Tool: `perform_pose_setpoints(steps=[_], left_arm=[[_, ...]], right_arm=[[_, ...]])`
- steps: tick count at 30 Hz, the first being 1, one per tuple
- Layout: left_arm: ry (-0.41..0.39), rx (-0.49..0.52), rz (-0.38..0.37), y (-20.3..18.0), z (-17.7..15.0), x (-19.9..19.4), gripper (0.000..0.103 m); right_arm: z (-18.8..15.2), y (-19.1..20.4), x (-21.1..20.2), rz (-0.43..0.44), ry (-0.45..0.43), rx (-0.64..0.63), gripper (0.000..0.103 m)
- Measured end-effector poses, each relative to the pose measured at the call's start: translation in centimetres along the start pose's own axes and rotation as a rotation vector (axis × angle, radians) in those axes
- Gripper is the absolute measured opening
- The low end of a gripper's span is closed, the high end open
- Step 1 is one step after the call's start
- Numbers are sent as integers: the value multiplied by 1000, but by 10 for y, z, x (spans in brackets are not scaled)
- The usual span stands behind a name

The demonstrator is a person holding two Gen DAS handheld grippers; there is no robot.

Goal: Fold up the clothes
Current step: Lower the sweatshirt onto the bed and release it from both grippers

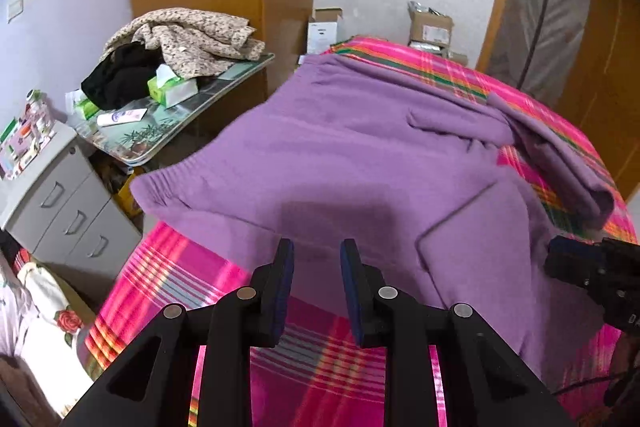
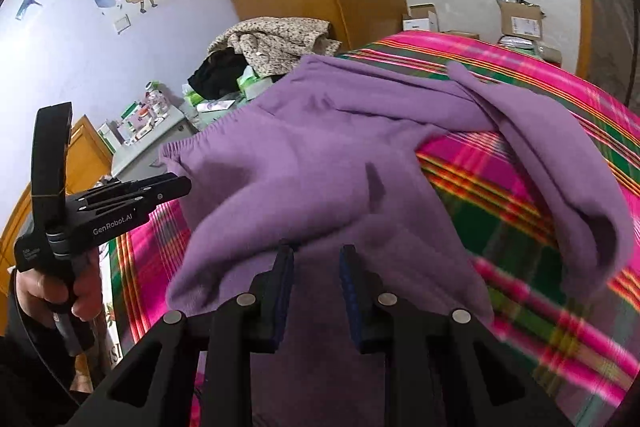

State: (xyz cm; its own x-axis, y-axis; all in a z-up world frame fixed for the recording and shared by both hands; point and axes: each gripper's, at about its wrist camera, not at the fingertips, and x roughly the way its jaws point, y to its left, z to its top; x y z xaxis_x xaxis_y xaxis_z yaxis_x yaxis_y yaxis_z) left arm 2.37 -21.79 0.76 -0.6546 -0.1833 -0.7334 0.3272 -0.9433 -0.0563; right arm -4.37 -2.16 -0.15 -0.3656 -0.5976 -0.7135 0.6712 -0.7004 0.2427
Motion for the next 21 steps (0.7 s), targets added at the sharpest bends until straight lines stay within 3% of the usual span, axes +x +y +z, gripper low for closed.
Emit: perform_pose_setpoints(steps=[6,9,21], left_arm=[[-6,35,19,-16,-7,-10,26],[-11,51,30,-24,-9,-16,26],[-26,88,57,-46,-15,-27,26]], right_arm=[[-18,-3,-19,-57,-36,-6,25],[-24,-5,-20,-84,-30,-4,32],[-37,-14,-18,-76,-19,30,32]])
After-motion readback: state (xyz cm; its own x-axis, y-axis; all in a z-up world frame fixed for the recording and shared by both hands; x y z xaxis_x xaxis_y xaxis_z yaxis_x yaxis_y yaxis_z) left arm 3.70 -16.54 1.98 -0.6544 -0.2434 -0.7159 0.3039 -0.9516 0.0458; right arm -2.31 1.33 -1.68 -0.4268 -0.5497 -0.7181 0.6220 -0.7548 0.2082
